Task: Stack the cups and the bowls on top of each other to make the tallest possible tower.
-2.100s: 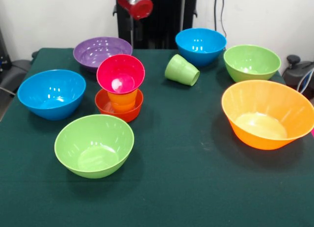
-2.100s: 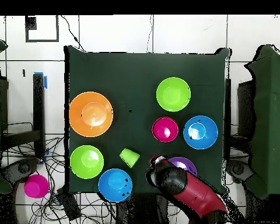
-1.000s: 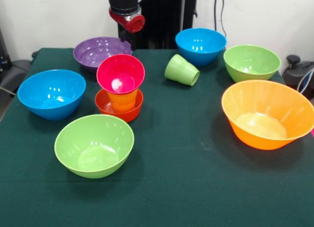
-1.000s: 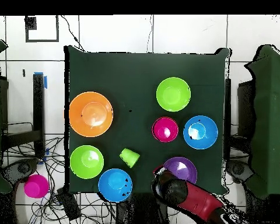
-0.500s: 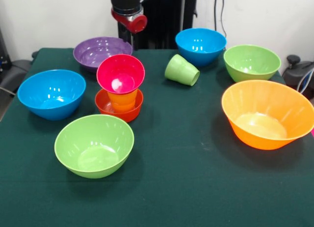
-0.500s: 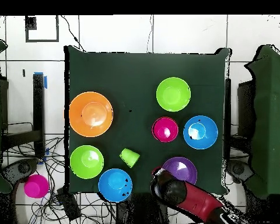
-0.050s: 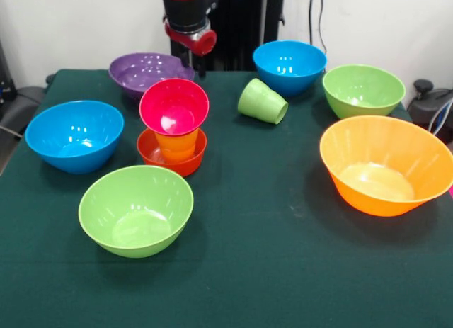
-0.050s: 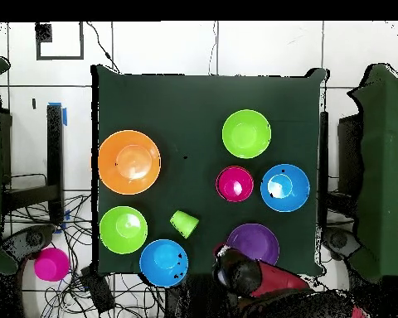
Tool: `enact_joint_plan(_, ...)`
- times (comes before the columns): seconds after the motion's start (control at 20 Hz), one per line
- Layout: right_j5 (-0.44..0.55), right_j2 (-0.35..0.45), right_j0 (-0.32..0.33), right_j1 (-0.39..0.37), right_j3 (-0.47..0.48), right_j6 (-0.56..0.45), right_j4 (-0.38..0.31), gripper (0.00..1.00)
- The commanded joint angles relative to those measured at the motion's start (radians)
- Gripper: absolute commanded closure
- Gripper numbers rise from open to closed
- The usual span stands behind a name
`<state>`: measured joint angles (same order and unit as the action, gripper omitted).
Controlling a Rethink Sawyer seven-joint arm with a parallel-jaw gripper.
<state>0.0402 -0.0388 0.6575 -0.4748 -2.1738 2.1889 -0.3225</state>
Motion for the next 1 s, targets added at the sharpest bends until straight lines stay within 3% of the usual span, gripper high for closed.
enact_joint_plan(0.05, -0.043, 0.149, 0.035, 0.099, 0.189, -0.076, -0.129, 0.00)
enact_joint_plan(0.65, 0.006, 0.175, 0.051, 0.090, 0.219, -0.041, -0.213, 0.00)
enact_joint_plan(0.85, 0.020, 0.148, 0.019, 0.070, 0.244, -0.036, -0.229, 0.00)
enact_joint_plan(0.9, 0.029, 0.145, 0.015, 0.065, 0.249, -0.033, -0.231, 1.00)
enact_joint_plan(1.0, 0.037, 0.145, 0.014, 0.060, 0.261, -0.048, -0.241, 1.00)
